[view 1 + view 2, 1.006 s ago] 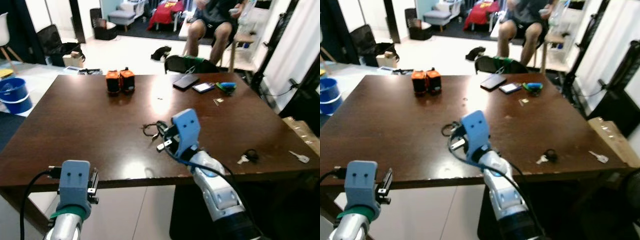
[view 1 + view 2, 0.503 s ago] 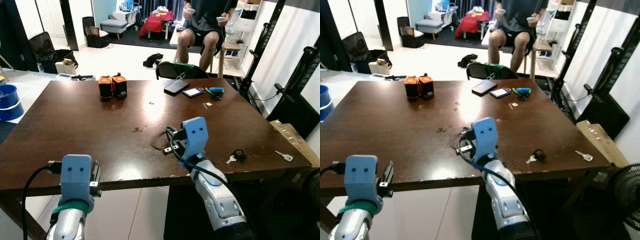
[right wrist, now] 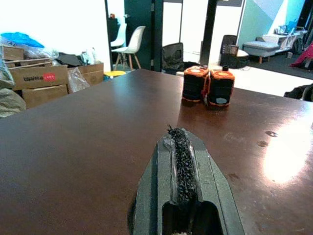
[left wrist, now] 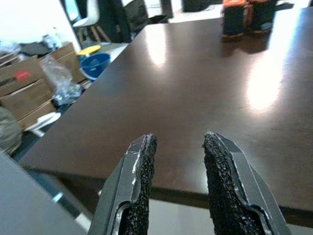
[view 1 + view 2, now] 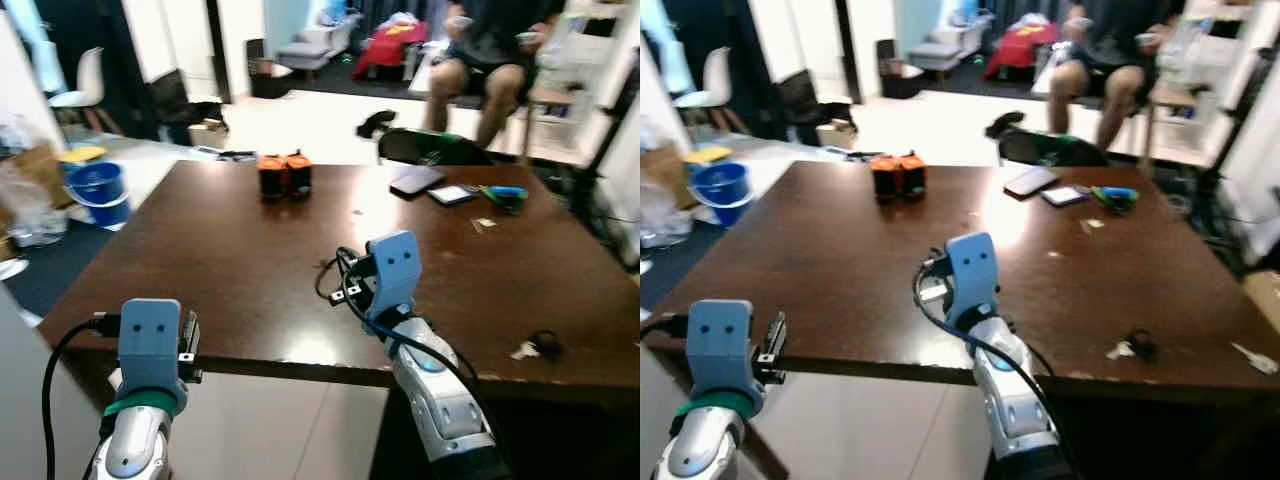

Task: Hang keys on a hook

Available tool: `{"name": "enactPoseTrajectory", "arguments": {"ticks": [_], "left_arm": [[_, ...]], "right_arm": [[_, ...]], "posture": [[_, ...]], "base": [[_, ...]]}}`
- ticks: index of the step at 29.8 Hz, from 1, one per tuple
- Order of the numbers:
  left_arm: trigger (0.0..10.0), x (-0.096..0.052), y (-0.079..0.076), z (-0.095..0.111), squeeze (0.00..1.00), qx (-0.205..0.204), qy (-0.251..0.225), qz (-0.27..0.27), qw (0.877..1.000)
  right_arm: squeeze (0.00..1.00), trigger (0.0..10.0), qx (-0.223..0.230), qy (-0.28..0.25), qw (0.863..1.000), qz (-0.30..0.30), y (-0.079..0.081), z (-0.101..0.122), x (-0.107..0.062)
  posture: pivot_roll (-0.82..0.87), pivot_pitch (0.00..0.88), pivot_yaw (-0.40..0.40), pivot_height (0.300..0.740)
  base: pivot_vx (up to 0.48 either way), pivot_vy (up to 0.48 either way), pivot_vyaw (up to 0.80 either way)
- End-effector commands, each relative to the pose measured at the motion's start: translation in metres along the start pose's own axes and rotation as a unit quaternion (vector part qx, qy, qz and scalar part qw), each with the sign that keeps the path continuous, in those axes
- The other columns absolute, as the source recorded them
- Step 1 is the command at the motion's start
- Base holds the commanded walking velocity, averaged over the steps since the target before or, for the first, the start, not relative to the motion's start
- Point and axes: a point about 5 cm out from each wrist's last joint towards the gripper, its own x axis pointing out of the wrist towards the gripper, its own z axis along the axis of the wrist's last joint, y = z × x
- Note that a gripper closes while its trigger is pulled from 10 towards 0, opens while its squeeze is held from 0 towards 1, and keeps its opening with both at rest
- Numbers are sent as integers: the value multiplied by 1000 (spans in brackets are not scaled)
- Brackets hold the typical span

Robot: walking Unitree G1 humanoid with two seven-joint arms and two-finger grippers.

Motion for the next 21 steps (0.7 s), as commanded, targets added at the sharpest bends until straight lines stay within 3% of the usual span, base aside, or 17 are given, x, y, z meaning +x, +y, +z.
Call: {"name": "enactPoseTrajectory", "arguments": {"ticks": [1, 21], "left_arm": [[10000, -3, 5, -4, 0, 4, 11, 10, 1000], [10000, -2, 29, -7, 0, 17, 18, 92, 995]], "right_arm": [[0, 10000, 10, 5, 1000, 4, 4, -3, -2], [0, 10000, 9, 25, 999, 27, 11, -7, -3]], "posture": [[-162, 20, 79, 740], [-162, 14, 77, 740]], "base": [[0, 0, 800], [0, 0, 800]]}}
